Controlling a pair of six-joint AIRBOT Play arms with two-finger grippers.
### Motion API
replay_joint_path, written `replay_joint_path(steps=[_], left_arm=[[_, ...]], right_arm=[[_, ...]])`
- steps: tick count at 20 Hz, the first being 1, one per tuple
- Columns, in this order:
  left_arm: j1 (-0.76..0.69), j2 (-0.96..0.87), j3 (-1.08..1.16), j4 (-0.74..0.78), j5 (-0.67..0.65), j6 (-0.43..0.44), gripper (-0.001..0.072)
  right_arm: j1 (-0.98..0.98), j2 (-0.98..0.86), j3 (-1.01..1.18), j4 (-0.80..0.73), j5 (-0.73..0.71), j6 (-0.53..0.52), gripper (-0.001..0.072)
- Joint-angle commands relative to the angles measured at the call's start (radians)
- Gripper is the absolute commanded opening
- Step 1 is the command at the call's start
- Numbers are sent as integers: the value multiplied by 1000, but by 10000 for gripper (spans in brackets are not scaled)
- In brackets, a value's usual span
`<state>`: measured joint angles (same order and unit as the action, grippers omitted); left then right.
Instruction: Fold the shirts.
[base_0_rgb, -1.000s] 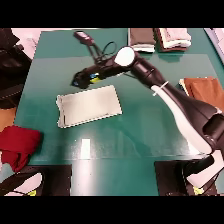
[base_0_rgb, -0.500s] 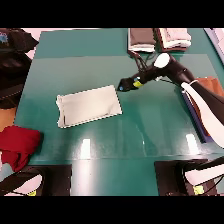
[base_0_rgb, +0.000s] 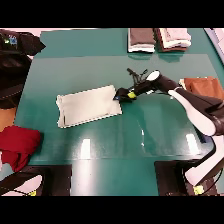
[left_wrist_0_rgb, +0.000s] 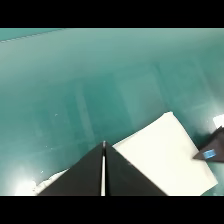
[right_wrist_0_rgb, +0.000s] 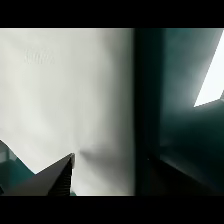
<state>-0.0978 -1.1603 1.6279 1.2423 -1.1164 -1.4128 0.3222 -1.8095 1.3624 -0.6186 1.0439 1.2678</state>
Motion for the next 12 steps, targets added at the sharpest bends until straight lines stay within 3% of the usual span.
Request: replay_joint_path(steps=[1, 3, 4, 5, 8, 12], left_arm=[[0, -2, 0, -1, -3, 0, 31], [0, -2, 0, -2, -7, 0, 31], [0, -2, 0, -5, -9, 0, 31], [0, -2, 0, -13, -11, 0, 30], [-18, -2, 0, -43, -11, 1, 30], [-138, -2, 0, -42, -10, 8, 30]], right_arm=[[93, -103, 98, 25, -6, -1, 437], [137, -143, 166, 22, -30, -3, 274], [152, -153, 199, 18, -47, -21, 104], [159, -155, 227, 13, -59, -48, 17], [134, -130, 317, -28, -64, -70, 17], [-15, 25, 350, -234, -48, -8, 16]])
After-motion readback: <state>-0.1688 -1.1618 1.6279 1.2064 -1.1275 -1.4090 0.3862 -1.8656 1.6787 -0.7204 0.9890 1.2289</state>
